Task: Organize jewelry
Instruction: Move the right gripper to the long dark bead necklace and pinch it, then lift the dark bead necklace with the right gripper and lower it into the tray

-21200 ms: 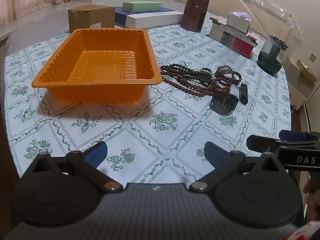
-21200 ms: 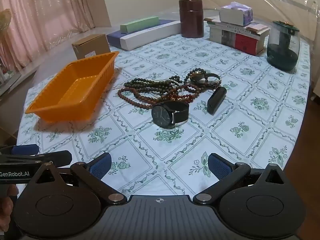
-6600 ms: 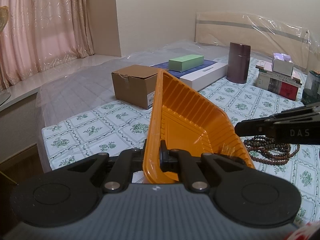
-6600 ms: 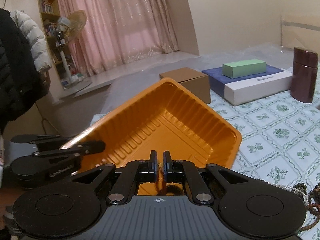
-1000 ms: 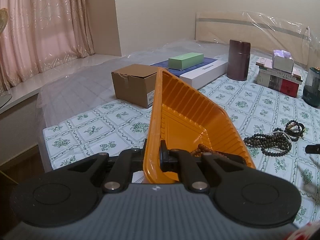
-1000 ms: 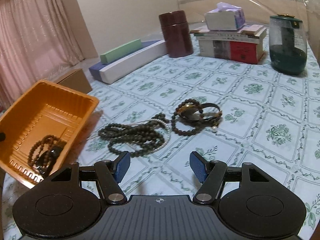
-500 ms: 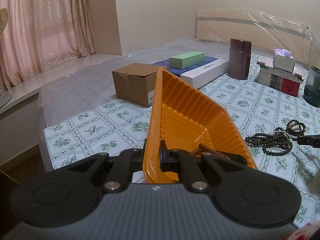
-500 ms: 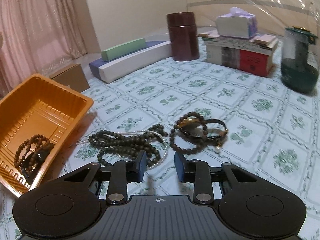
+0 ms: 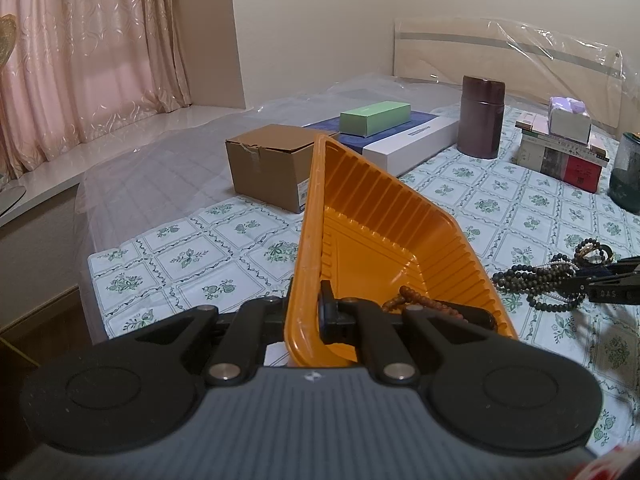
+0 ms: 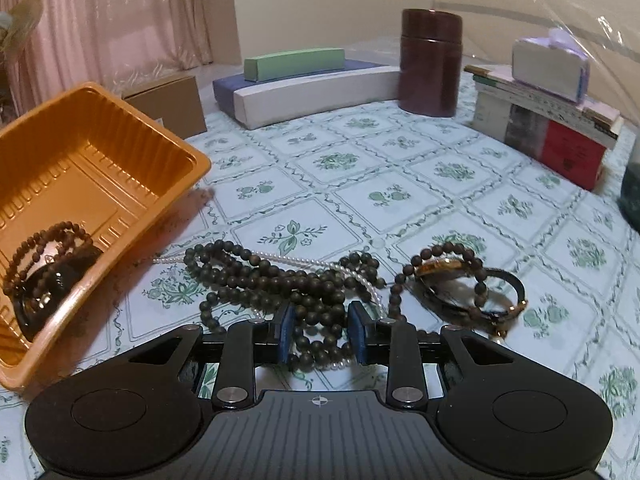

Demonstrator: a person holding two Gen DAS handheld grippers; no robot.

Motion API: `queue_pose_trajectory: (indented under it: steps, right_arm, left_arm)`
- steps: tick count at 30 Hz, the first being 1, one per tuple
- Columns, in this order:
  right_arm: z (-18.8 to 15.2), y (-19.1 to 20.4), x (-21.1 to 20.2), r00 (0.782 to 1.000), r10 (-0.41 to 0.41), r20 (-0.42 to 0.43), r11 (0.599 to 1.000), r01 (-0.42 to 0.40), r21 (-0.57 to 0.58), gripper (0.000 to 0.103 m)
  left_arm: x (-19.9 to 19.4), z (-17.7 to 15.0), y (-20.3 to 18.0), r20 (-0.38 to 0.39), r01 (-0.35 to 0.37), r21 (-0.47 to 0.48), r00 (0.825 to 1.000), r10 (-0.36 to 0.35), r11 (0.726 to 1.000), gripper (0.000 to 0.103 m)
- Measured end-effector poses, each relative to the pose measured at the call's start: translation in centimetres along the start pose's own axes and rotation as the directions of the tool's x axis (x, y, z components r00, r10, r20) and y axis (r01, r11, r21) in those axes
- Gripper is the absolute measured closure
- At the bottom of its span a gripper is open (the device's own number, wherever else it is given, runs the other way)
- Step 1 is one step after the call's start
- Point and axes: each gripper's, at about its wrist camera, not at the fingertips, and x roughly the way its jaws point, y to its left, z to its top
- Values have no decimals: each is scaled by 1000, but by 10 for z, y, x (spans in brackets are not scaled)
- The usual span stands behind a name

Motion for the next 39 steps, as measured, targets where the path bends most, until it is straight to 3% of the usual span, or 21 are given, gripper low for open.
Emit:
queue_pose_trajectory:
  steps: [3, 8, 15, 21, 28, 39]
  right_arm:
    - [2, 2, 3, 1000, 4, 1, 1000, -4, -4, 72]
    - [3, 8, 2, 1000, 20, -6, 1000, -20, -11, 96]
    - [2, 12, -17, 999, 24, 27, 1000, -24, -2, 96]
    - [19, 18, -63, 992, 39, 118, 999, -37, -17, 96]
    - [63, 22, -126, 962, 55, 268, 998, -46, -42, 96]
    - [118, 21, -197, 910, 71, 408, 994, -32, -102, 96]
  left_arm:
    - [0, 0, 0, -1, 0, 0, 1000, 0, 1000, 97]
    - [0, 0, 0, 0, 0, 0, 1000, 0, 1000, 97]
    - [0, -1, 0, 0, 1, -1, 1000, -1, 1000, 97]
    - [-1, -1, 0, 2, 3, 1, 1000, -3, 1000, 97]
    - [-3, 2, -3, 5, 4, 8, 1000, -4, 1000, 97]
    - [-3, 4, -4, 5, 2, 13, 1000, -2, 1000, 97]
